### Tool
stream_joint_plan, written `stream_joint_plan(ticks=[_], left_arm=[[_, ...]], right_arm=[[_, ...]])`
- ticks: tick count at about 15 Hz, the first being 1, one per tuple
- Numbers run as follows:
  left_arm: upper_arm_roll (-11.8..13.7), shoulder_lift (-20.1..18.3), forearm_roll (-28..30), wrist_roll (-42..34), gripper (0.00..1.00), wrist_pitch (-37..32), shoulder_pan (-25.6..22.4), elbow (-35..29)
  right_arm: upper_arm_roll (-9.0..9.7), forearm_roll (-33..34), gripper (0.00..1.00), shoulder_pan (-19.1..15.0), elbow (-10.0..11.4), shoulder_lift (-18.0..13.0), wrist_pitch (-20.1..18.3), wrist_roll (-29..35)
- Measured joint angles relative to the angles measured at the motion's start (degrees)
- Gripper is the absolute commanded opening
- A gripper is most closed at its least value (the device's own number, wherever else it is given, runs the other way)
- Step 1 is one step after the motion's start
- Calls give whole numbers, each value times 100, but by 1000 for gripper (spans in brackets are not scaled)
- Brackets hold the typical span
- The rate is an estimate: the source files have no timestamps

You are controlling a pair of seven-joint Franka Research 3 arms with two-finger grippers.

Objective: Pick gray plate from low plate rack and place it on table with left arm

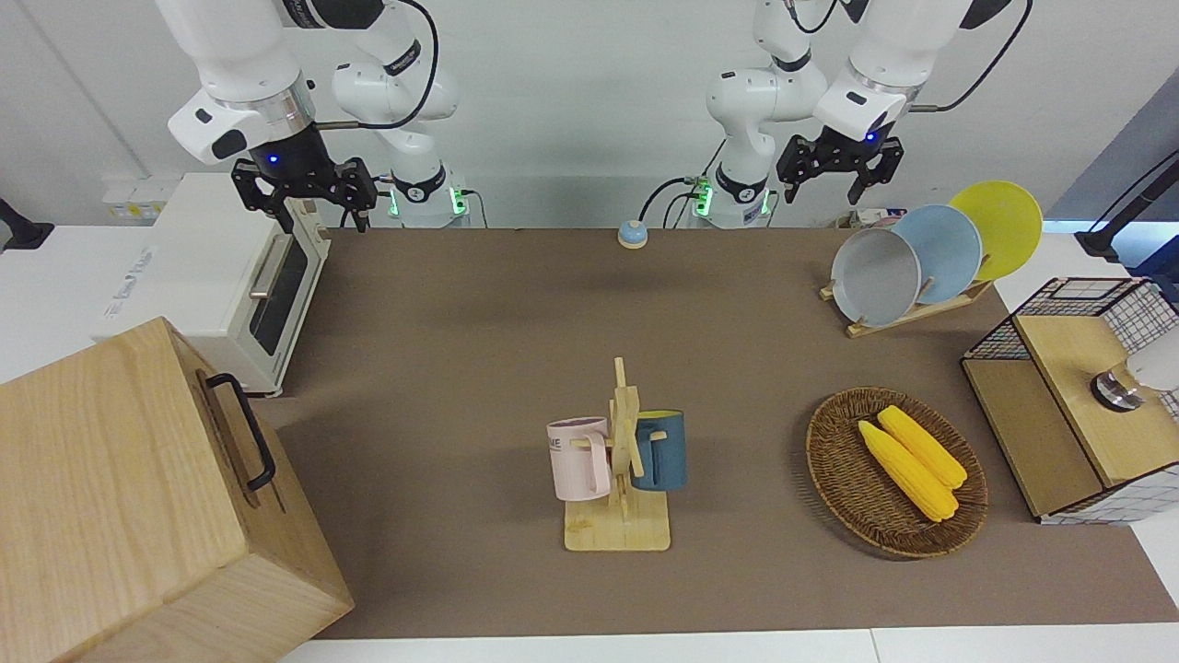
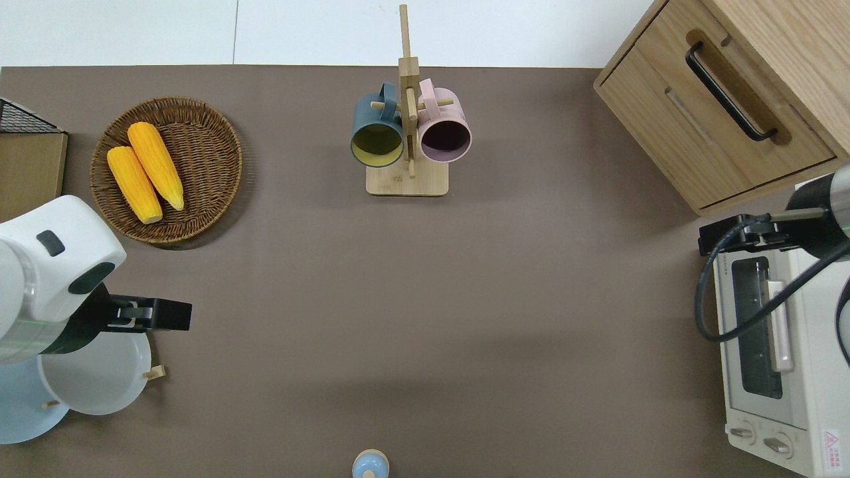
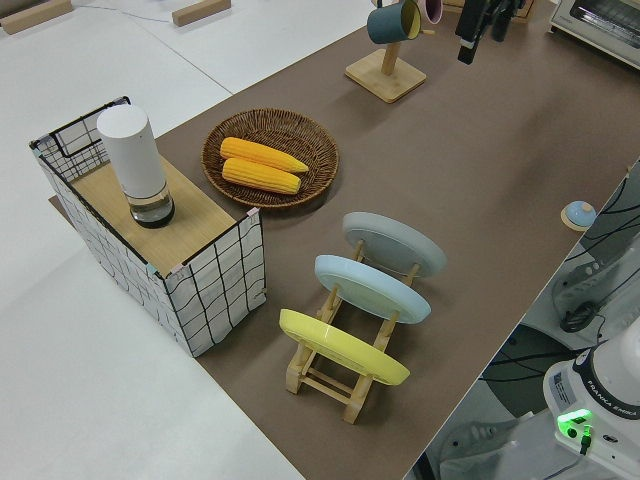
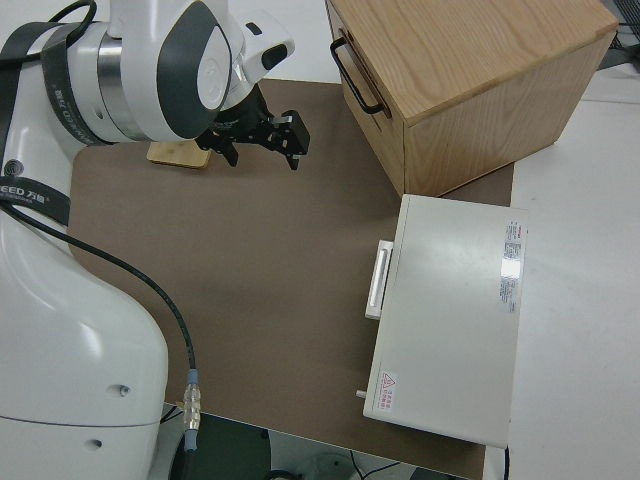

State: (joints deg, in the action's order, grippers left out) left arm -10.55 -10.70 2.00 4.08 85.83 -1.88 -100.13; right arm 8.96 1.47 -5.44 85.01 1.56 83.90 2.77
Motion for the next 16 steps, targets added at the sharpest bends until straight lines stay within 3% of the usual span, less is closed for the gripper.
stream_joint_plan(ticks=[16], left_arm=[[28,80,25,-40,1000,103,-68,0]], right_arm=[[0,0,983,0,0,0,0,0]])
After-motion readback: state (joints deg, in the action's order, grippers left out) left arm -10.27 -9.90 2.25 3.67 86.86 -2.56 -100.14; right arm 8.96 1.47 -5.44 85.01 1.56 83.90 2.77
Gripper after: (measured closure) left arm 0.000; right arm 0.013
